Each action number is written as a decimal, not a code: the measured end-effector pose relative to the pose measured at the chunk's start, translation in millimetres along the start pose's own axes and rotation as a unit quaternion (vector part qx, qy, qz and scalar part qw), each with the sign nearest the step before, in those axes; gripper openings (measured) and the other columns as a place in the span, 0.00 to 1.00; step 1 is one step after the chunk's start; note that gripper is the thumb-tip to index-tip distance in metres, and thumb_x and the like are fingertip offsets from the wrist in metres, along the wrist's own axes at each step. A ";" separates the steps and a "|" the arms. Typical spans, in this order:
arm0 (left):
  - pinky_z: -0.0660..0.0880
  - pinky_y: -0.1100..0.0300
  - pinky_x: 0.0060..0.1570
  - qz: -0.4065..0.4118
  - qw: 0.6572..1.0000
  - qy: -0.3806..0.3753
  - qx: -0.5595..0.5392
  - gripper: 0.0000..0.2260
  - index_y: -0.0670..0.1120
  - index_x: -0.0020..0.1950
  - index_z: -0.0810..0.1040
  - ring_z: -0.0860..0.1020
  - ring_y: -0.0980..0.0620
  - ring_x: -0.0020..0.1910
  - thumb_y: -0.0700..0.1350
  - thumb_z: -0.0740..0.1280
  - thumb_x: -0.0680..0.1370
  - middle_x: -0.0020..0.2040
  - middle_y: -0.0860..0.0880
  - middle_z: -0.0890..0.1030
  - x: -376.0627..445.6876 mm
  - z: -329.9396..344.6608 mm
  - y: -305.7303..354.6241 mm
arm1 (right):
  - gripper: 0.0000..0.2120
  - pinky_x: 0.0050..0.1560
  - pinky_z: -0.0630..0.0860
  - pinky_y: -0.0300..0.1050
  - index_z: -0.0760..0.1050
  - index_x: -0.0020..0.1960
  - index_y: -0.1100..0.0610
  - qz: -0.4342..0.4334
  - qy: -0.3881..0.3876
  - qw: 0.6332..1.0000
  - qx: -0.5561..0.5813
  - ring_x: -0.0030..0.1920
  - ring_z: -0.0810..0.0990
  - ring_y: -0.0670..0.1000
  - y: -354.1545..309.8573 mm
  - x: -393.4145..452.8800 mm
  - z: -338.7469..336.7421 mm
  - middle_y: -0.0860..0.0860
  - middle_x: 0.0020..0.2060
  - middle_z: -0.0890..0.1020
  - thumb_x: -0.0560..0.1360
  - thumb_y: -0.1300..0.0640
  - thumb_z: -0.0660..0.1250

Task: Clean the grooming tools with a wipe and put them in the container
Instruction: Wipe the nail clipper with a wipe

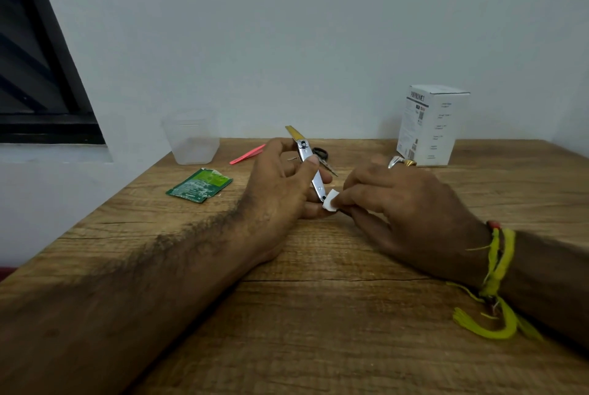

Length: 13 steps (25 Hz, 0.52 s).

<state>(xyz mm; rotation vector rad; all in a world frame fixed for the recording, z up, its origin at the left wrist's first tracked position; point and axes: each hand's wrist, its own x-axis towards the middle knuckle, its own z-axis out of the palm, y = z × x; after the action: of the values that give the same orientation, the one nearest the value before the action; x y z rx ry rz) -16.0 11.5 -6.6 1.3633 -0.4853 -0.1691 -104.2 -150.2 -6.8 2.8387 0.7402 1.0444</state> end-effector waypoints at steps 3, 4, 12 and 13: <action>0.80 0.56 0.30 0.005 1.000 -0.006 0.013 0.06 0.49 0.57 0.73 0.84 0.48 0.31 0.41 0.66 0.82 0.38 0.47 0.85 -0.9 0.4 0.1 | 0.06 0.37 0.76 0.51 0.83 0.51 0.55 -0.008 -0.012 1.000 -0.005 0.43 0.80 0.56 -1.1 -0.3 -1.3 0.52 0.46 0.82 0.75 0.61 0.71; 0.80 0.56 0.30 0.007 1.000 -0.007 0.013 0.06 0.49 0.57 0.73 0.84 0.48 0.31 0.40 0.66 0.82 0.39 0.47 0.85 -0.9 0.3 0.0 | 0.07 0.37 0.77 0.52 0.83 0.51 0.55 -0.005 -0.013 1.000 -0.005 0.43 0.80 0.57 -1.3 -0.3 -1.9 0.52 0.46 0.82 0.74 0.61 0.71; 0.81 0.56 0.29 0.016 1.000 -0.006 0.022 0.08 0.45 0.59 0.73 0.84 0.48 0.31 0.38 0.66 0.82 0.39 0.46 0.85 -2.2 0.9 0.0 | 0.06 0.37 0.77 0.56 0.84 0.51 0.56 0.007 -0.014 1.000 -0.002 0.43 0.80 0.58 -1.6 -0.1 -3.1 0.53 0.45 0.83 0.75 0.60 0.71; 0.81 0.56 0.30 0.018 1.000 -0.006 0.024 0.08 0.45 0.60 0.73 0.84 0.48 0.31 0.38 0.66 0.82 0.39 0.46 0.85 -1.7 0.3 -0.5 | 0.06 0.37 0.78 0.56 0.84 0.50 0.56 0.009 -0.013 1.000 -0.005 0.43 0.80 0.58 -1.9 0.5 -3.2 0.53 0.46 0.83 0.74 0.60 0.71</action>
<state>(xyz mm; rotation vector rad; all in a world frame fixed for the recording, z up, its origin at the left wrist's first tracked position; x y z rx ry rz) -17.6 11.7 -7.5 1.3999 -0.5262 -0.1378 -106.7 -148.8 -4.4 2.8517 0.7063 1.0071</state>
